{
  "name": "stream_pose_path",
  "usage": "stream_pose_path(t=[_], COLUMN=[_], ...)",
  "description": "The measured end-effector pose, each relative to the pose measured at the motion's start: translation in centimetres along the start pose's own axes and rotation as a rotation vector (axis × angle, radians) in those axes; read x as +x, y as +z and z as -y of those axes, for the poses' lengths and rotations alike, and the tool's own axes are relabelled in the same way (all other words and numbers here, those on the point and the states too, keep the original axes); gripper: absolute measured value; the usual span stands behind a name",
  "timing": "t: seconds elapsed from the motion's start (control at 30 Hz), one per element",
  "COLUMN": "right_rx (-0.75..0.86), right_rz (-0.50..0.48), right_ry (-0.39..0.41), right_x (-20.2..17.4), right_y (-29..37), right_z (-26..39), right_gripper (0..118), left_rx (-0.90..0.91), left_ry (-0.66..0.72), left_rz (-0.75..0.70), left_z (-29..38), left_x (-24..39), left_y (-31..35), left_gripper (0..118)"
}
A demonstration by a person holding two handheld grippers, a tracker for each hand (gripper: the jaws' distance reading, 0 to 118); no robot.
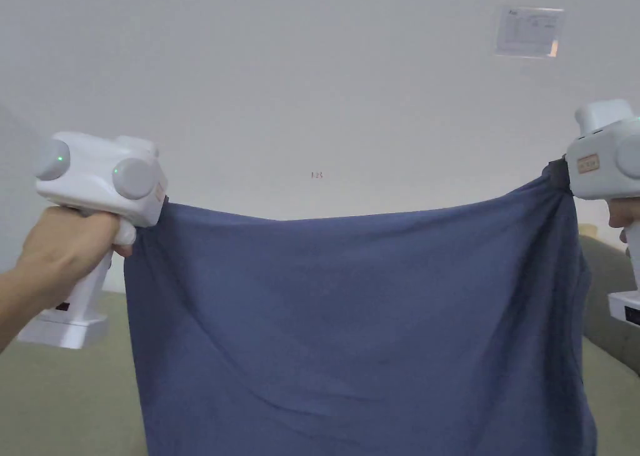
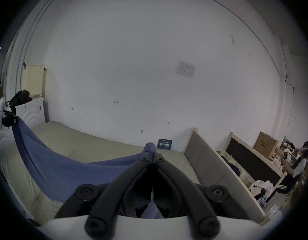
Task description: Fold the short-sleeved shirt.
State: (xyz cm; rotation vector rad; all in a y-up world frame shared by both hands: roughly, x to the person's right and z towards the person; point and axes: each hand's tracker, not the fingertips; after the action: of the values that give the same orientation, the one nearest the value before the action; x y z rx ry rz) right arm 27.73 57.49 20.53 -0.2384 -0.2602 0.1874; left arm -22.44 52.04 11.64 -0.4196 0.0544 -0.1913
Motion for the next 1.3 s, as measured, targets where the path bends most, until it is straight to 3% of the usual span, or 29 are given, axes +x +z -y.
stream_pose_path(t=[0.3, 0.43, 0.73, 1.03, 1.2, 1.3], right_rx=[0.013, 0.038, 0.059, -0.089, -0.204, -0.276], right_rz=[0.042, 0.020, 0.051, 0.032, 0.014, -0.005], right_ry=[0.009, -0.015, 0.025, 0.034, 0.006, 0.040], right_x=[-1.0, -0.8, -2.4, -4.5, -6.1, -7.3], right_y=[-9.9, -12.9, -18.7, -24.6, -27.9, -28.2], right_z=[-4.8, -6.6, -7.8, 1.8, 10.9, 16.4], right_gripper=[0, 0, 0, 0, 0, 0], left_rx=[0.019, 0.030, 0.045, -0.042, -0.149, -0.200], left_ry=[0.057, -0.030, -0.020, -0.042, -0.073, -0.091], left_rz=[-0.062, -0.129, -0.170, -0.155, -0.116, -0.084], left_z=[-6.4, -8.2, -10.4, -3.0, 4.2, 9.0], left_x=[1.3, 2.6, 4.7, 7.7, 10.3, 11.5], left_y=[-6.9, -9.9, -17.0, -24.4, -28.5, -30.2], left_gripper=[2, 2, 2, 2, 2, 2])
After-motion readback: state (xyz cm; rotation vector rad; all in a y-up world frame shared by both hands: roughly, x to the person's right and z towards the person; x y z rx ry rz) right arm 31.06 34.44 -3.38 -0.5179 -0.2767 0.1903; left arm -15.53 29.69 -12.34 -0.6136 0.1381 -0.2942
